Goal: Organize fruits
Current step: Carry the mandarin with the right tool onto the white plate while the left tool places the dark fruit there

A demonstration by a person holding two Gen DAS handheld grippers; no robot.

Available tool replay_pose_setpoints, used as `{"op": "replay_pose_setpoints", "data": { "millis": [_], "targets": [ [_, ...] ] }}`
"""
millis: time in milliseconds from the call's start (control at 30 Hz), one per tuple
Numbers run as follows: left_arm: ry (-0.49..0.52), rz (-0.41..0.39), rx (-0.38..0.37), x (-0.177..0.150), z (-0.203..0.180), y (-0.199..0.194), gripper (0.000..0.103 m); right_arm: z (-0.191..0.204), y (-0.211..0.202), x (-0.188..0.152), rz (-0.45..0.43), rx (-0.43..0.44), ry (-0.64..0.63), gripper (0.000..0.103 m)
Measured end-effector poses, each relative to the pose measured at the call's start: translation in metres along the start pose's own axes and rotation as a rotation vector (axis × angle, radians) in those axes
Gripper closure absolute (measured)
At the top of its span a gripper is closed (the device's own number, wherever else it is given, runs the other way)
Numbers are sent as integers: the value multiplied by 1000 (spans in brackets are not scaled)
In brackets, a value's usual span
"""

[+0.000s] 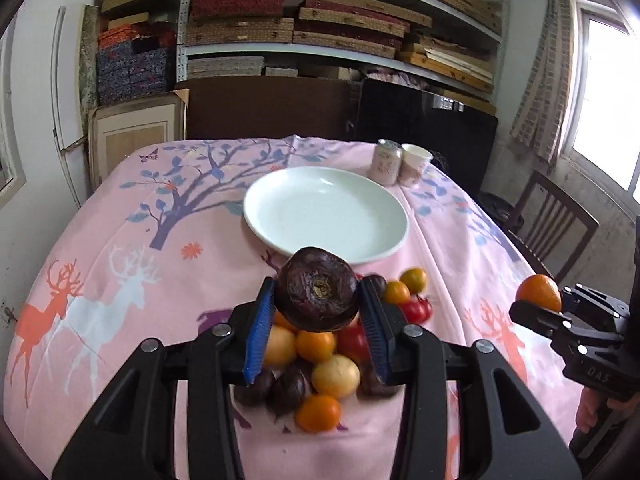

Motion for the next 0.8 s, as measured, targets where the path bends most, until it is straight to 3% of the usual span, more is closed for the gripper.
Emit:
{"op": "replay_pose_setpoints", "data": {
  "millis": [167,267,500,800],
  "targets": [
    [-4,5,76,45,28,58,62,-5,61,48,-8,-41,21,59],
    [-18,34,86,58,44,93,62,-4,98,61,30,-20,30,59],
    [-48,78,101,66,73,147,62,3,160,60,111,-25,10,59],
    [-32,104,74,64,71,169,62,15,185,53,145,-19,-29,59]
  ]
}}
Point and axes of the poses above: each gripper's, at about its wrist camera, not at the fingertips, and y roughly the way its jaws point, z to its left, x to its top, the point moved 5 cm from there along y, roughly the way its jaws point, and after that the axes turned 13 degrees about -x, right-handed, at the moved point
